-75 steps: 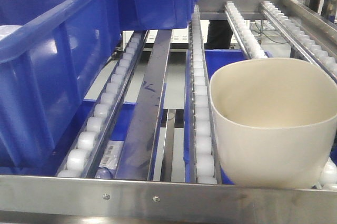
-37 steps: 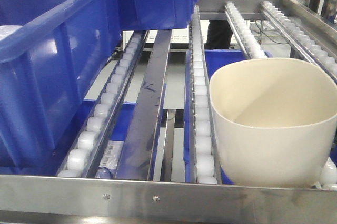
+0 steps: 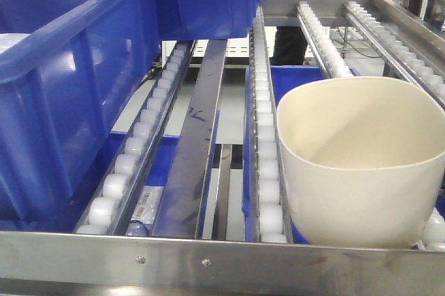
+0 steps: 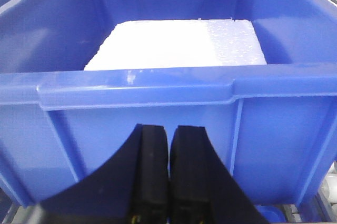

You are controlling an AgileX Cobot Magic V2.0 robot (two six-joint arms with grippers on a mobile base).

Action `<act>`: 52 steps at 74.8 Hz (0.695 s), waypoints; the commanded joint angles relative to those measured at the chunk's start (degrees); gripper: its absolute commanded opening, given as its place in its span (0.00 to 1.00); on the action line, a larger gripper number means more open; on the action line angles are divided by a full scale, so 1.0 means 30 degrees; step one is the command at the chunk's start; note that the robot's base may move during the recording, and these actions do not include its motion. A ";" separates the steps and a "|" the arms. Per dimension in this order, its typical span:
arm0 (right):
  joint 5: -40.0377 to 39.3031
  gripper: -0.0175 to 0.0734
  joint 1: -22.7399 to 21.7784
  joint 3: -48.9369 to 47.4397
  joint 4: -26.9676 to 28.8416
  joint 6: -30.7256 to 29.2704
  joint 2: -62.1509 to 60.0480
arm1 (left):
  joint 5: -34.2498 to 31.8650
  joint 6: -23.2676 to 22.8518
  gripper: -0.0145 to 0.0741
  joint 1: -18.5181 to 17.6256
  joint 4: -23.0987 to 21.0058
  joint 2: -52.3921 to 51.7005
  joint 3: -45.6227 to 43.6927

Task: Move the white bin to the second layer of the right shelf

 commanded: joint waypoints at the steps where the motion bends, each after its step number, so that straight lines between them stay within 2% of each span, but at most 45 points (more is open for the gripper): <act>1: -0.1456 0.25 -0.0123 -0.0310 0.0092 -0.0077 -0.0365 | -0.1666 -0.0100 0.26 -0.0084 0.0000 -0.0266 0.0702; 15: -0.1415 0.25 -0.0102 -0.0310 -0.0423 -0.0011 -0.0365 | -0.1666 -0.0100 0.26 -0.0084 0.0000 -0.0266 0.0702; 35: -0.1432 0.25 -0.0102 -0.0310 -0.3110 0.1855 -0.0365 | -0.1666 -0.0100 0.26 -0.0084 0.0000 -0.0266 0.0702; 52: -0.1398 0.25 -0.0102 -0.0310 -0.3188 0.1855 -0.0365 | -0.1666 -0.0100 0.26 -0.0084 0.0000 -0.0266 0.0702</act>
